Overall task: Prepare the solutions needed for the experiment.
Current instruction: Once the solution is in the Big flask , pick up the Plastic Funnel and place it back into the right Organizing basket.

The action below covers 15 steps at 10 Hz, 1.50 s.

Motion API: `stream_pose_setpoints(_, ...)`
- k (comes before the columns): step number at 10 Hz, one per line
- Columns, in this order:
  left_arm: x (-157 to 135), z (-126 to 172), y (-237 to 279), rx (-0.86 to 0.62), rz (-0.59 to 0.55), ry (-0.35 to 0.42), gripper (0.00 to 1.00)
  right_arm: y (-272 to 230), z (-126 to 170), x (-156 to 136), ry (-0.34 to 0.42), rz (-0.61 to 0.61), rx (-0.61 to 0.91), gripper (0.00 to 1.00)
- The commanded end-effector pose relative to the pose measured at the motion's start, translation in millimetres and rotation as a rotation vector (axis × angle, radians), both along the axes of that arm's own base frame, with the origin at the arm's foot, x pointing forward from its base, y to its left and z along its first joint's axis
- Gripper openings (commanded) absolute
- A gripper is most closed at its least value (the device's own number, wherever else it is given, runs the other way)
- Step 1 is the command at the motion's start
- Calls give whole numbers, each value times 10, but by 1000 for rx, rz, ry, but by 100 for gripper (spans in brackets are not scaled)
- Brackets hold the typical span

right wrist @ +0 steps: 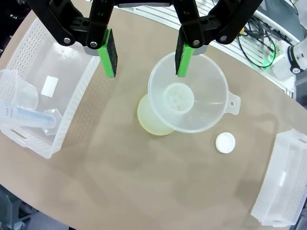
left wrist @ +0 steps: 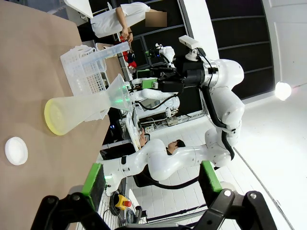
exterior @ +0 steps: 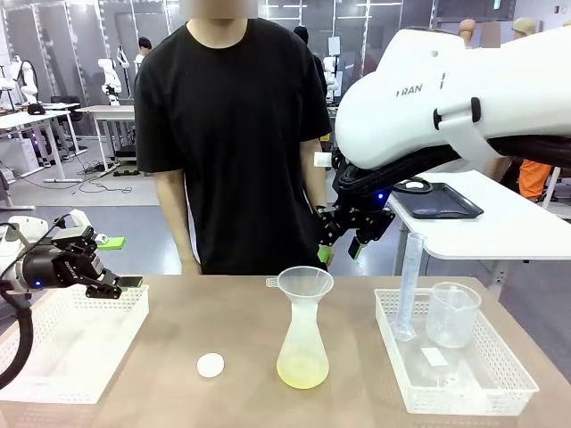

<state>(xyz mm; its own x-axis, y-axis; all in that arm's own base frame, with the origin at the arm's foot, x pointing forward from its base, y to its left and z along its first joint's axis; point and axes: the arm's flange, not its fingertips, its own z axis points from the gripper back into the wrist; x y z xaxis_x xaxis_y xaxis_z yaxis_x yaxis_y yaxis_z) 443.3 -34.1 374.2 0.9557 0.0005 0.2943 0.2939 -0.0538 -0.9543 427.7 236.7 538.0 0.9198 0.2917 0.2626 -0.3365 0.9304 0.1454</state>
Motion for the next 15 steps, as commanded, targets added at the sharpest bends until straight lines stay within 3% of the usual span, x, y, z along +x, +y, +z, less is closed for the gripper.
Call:
stream_pose_setpoints(1,-8,10,2,-7,-3,-8,100,71,-8,38,20,-32,-29,62)
stream_pose_setpoints(8,-8,10,2,-7,-3,-8,100,128,-244,65,73,2,29,62)
stream_pose_setpoints(15,-8,10,2,-7,-3,-8,100,78,-518,61,156,-104,117,62)
